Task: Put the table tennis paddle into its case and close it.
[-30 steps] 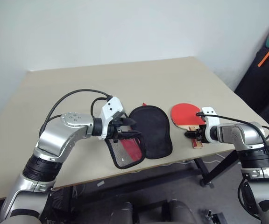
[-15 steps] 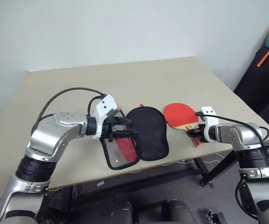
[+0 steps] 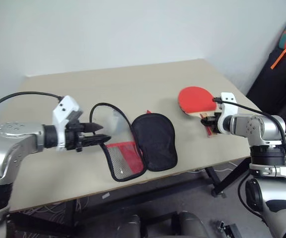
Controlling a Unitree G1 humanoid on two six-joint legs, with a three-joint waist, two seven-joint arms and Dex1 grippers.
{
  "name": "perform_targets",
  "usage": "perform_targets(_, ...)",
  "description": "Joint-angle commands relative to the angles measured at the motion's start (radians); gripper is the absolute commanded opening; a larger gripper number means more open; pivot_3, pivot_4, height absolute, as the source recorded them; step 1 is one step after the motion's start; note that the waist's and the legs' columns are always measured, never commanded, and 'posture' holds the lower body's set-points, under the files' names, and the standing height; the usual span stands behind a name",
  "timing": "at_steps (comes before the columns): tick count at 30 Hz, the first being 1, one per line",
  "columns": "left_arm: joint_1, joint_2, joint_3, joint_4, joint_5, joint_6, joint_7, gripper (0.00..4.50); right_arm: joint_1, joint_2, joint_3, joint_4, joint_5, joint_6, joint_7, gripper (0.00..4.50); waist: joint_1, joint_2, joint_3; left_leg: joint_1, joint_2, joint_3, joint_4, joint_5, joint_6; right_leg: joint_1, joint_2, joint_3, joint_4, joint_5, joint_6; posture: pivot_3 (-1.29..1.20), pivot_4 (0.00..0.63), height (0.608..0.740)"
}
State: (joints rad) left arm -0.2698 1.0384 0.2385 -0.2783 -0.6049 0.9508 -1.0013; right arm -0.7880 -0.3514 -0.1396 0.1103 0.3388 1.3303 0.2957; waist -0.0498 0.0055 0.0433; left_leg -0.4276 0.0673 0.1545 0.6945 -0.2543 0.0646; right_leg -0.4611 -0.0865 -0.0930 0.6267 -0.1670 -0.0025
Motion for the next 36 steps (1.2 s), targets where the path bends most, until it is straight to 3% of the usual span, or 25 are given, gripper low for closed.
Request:
perform_targets(1,0.021,0.036,0.082,0.037,0.004,-0.026,-0.008,2.88,-0.059,0.083,-0.040,-0.125,0.027,0.098,-0.055,1.17,0.003,0.000,0.000,0.000,0.000,0.000,0.000,0.000,0.000,0.000,0.000,0.000,0.000,0.000,0.000,0.00,0.000,0.724)
perform_targets(9,0.022,0.028,0.113,0.071,-0.020,-0.028,0.001,2.88,-0.047,0.313,-0.033,-0.257,0.019,0.265,-0.133,1.17,0.003,0.000,0.000,-0.001,0.001,0.001,-0.001,0.001,-0.002,-0.002,-0.001,-0.001,0.000,0.001,-0.001,0.00,0.000,0.724)
perform_targets(15,-0.003,0.039,0.107,0.117,-0.013,-0.033,0.002,2.88,0.024,0.409,0.021,-0.287,0.031,0.284,-0.165,1.17,0.003,-0.001,0.000,-0.001,0.001,0.004,-0.006,0.003,-0.006,-0.002,0.000,-0.003,0.000,0.001,-0.002,0.00,0.000,0.724)
perform_targets(24,-0.044,0.034,0.065,0.148,-0.005,-0.034,0.001,2.88,0.138,0.466,0.066,-0.308,0.052,0.284,-0.226,1.17,0.002,-0.001,-0.001,0.000,0.001,0.004,-0.011,0.006,-0.010,-0.005,0.001,-0.003,0.000,0.002,-0.003,0.00,0.000,0.724)
perform_targets(36,-0.070,0.019,0.008,0.190,0.016,-0.068,-0.008,2.88,0.152,0.465,-0.016,-0.313,0.024,0.284,-0.313,1.17,0.004,-0.002,-0.001,0.000,0.000,0.003,-0.011,0.006,-0.011,-0.005,0.001,-0.004,-0.001,0.002,-0.003,0.00,0.000,0.724)
